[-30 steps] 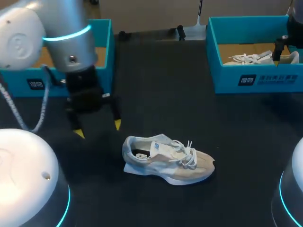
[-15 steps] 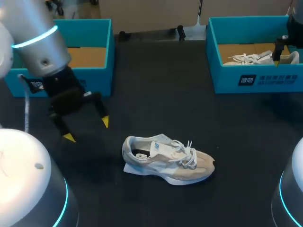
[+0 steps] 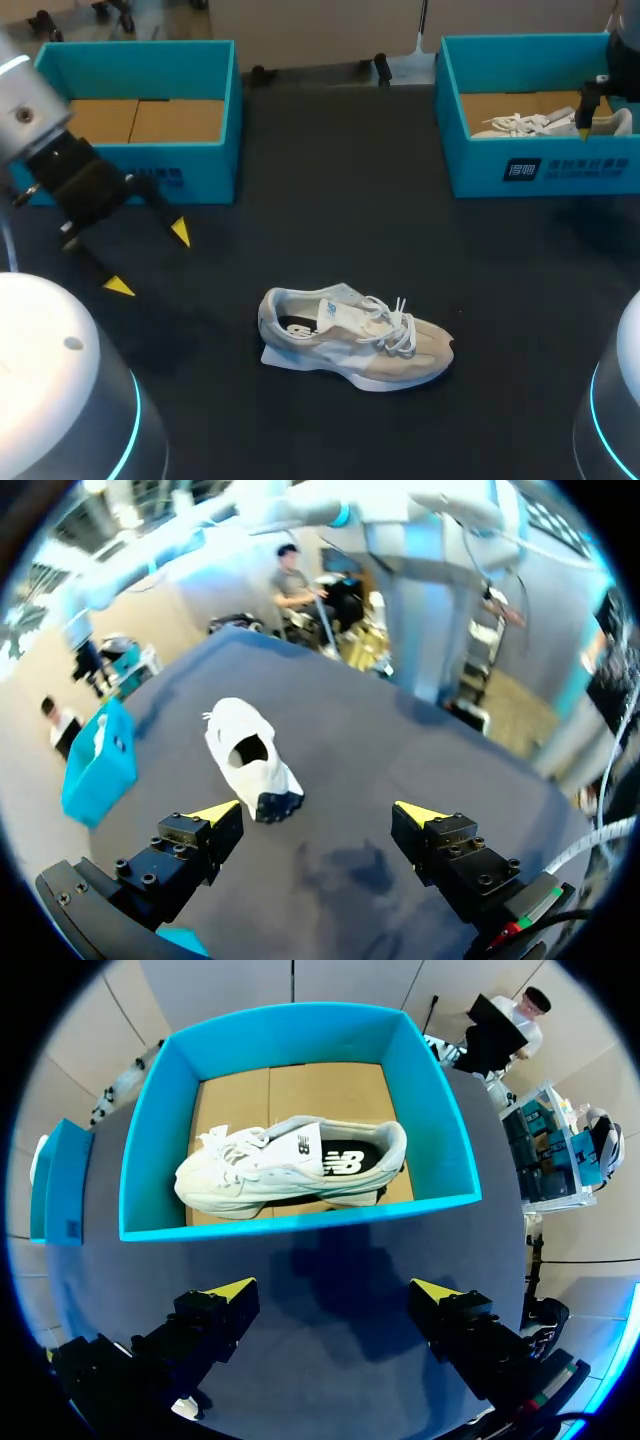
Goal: Take the shoe out of the shoebox, open the shoe tongue, remove and reinsert the insole, then place the shoe into the shoebox
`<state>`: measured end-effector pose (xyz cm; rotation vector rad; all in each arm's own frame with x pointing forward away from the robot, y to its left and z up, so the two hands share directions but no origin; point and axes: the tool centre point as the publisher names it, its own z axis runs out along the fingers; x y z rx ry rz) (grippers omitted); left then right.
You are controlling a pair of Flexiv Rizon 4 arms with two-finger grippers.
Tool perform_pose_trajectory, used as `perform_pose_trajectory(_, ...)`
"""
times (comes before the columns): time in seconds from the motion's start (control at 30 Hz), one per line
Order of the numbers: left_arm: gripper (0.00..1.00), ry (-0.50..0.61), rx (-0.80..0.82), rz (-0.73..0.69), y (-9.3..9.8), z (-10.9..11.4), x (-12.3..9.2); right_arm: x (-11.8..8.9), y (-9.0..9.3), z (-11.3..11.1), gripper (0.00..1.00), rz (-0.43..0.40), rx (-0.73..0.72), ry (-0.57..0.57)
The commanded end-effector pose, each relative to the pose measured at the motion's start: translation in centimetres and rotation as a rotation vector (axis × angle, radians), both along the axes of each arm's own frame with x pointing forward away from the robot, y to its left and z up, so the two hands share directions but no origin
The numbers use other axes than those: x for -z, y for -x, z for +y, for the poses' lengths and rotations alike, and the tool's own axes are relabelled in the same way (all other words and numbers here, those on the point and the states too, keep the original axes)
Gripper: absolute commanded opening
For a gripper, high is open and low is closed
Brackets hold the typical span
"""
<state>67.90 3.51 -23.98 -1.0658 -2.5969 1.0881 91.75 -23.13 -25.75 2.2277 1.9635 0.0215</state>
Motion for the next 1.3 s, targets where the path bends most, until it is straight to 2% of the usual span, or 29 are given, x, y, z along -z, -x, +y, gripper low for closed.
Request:
perform_pose_trajectory(0.03, 1.0, 0.068, -0.112, 0.108, -0.4, 0.3, 0.9, 0.0, 0.1, 0.0, 1.0, -0.002, 0.0, -0.001)
perform_pose_trajectory(0.23, 1.0, 0.194, -0.197, 0.233, 0.7, 1.7, 3.7, 0.0, 0.1, 0.0, 1.0, -0.002, 0.0, -0.001)
perform_pose_trajectory(0.3, 1.0, 0.227, -0.256, 0.226, 1.1, 2.2, 4.5, 0.0, 0.1, 0.0, 1.0, -0.002, 0.0, -0.001)
perform_pose_trajectory(0.43, 1.0, 0.355, -0.284, 0.299, 2.0, 3.2, 5.4, 0.0, 0.1, 0.0, 1.0, -0.002, 0.0, -0.001)
perform_pose_trajectory(0.5, 1.0, 0.357, -0.312, 0.364, 2.0, 3.5, 5.5, 0.0, 0.1, 0.0, 1.0, -0.002, 0.0, -0.001)
perform_pose_trajectory(0.9, 1.0, 0.357, -0.312, 0.364, 2.0, 3.5, 5.5, 0.0, 0.1, 0.0, 1.0, -0.002, 0.0, -0.001)
perform_pose_trajectory(1.07, 1.0, 0.412, -0.418, 0.421, 1.6, 2.5, 7.5, 0.0, 0.1, 0.0, 1.0, -0.002, 0.0, -0.001)
perform_pose_trajectory(1.23, 1.0, 0.419, -0.491, 0.462, 1.5, 1.3, 9.4, 0.0, 0.1, 0.0, 1.0, -0.002, 0.0, -0.001)
perform_pose_trajectory(1.3, 1.0, 0.419, -0.491, 0.462, 1.5, 1.3, 9.4, 0.0, 0.1, 0.0, 1.0, -0.002, 0.0, -0.001)
